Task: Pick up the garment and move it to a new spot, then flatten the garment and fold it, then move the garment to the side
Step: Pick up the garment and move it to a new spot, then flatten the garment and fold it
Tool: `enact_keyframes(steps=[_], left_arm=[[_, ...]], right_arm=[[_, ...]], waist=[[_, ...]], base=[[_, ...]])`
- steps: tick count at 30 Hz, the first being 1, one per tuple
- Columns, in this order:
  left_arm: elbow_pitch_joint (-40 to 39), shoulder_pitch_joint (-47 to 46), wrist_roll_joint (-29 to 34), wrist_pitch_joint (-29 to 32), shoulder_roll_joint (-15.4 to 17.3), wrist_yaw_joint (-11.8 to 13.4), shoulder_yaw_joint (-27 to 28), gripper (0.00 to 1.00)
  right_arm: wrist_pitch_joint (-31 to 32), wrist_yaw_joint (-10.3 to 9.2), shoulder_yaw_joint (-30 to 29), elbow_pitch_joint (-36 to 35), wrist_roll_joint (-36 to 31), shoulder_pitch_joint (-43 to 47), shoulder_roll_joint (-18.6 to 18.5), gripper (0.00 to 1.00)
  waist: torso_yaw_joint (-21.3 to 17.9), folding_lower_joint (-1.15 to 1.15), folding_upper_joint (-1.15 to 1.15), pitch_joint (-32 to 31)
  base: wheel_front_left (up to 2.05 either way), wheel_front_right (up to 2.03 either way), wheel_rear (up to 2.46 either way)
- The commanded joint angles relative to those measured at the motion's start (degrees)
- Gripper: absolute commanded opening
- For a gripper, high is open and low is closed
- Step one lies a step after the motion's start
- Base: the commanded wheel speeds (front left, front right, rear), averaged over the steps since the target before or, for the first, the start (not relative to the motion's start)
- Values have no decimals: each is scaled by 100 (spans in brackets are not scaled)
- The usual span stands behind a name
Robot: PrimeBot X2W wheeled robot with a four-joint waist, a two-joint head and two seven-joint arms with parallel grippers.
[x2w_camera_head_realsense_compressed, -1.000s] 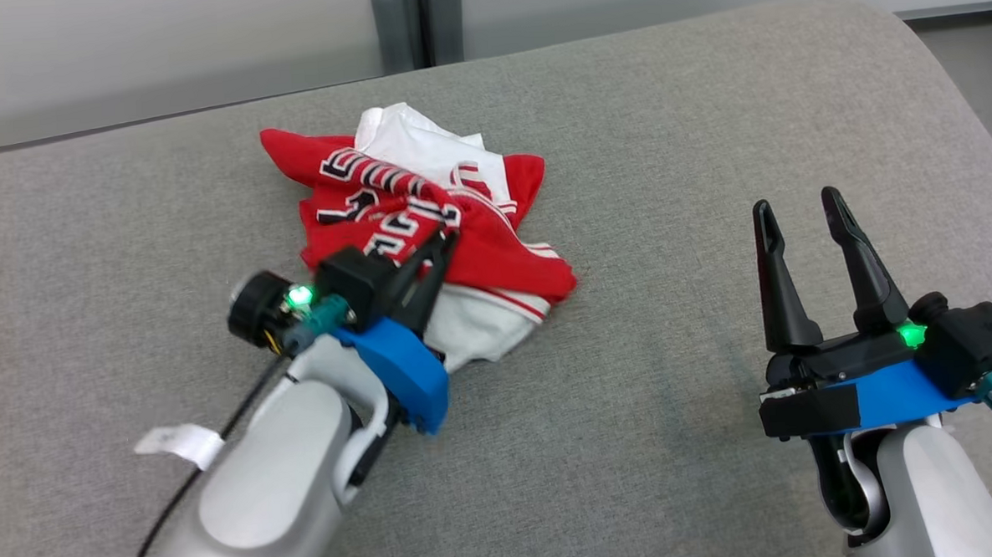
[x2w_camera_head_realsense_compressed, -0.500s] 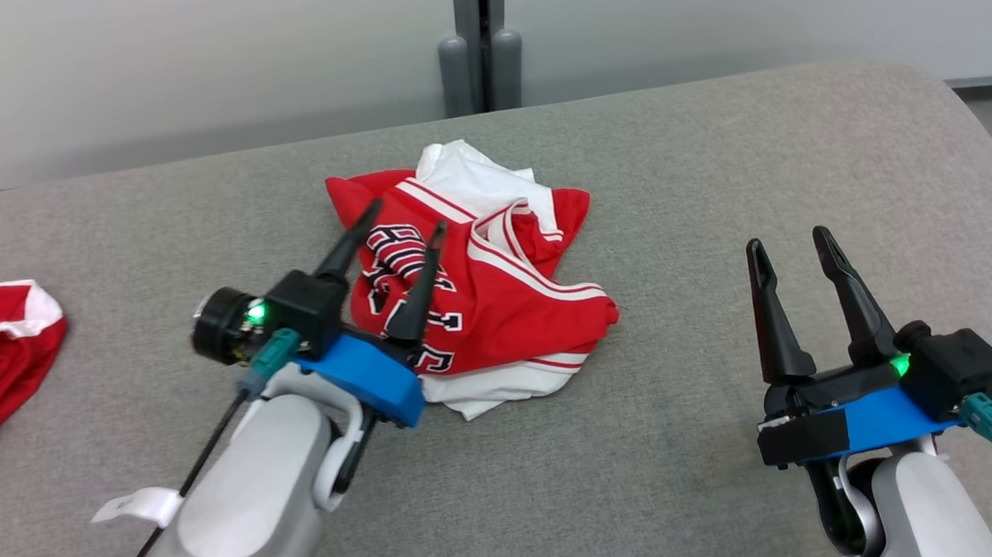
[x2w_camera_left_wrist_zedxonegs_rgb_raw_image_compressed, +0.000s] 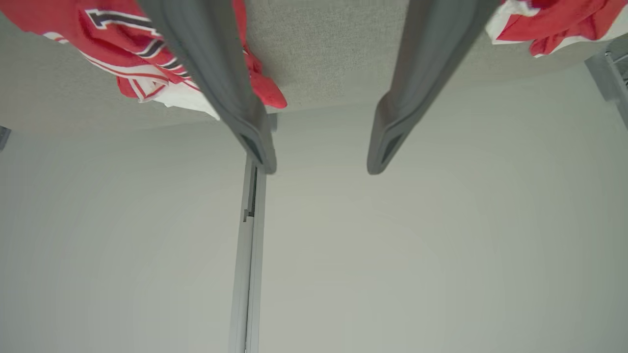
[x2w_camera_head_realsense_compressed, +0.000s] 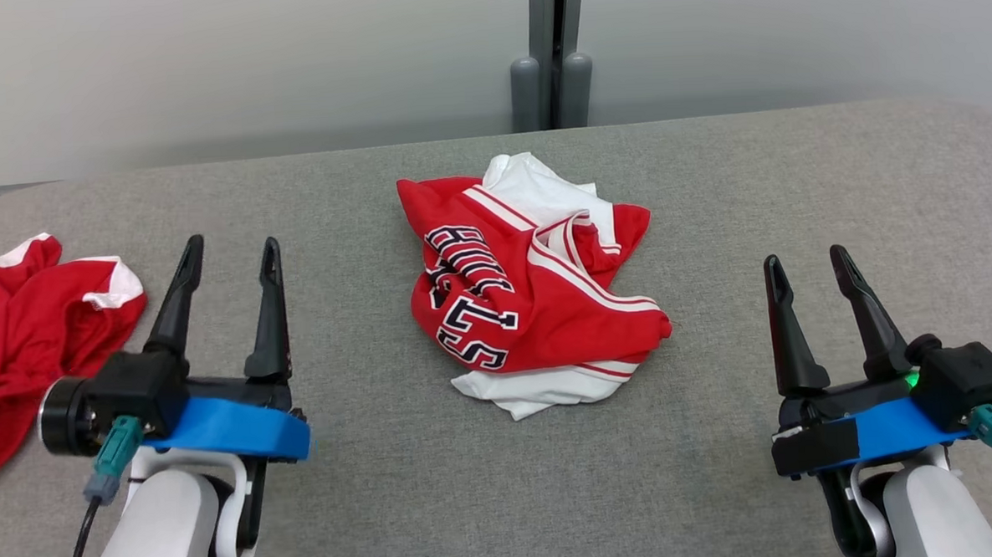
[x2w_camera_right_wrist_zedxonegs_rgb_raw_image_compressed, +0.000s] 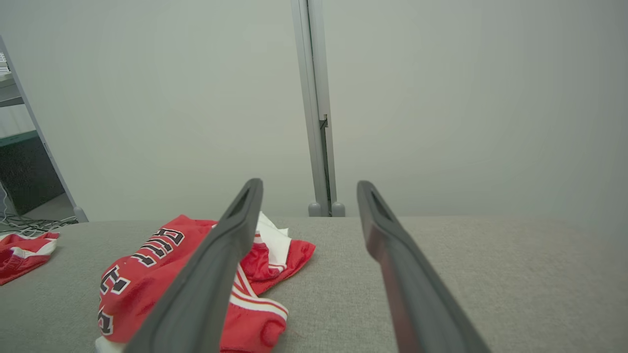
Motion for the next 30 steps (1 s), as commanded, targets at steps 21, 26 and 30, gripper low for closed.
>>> enact_keyframes(steps=[21, 26, 30], left_arm=[[-462, 1565, 1089, -29, -802, -356, 1547, 100], [-385, 1650, 1274, -29, -951, -460, 1665, 100], [-347, 1679, 1372, -28, -1026, -541, 1770, 100]], right_arm=[[-22, 1, -62, 444, -119, 172, -17, 100], [-22, 1, -61, 586, -122, 193, -17, 100], [-22, 1, -67, 684, -135, 197, -17, 100]], waist=[[304, 0, 0, -286], [301, 0, 0, -319], [303, 0, 0, -331]], base=[[0, 0, 0], [0, 0, 0], [0, 0, 0]])
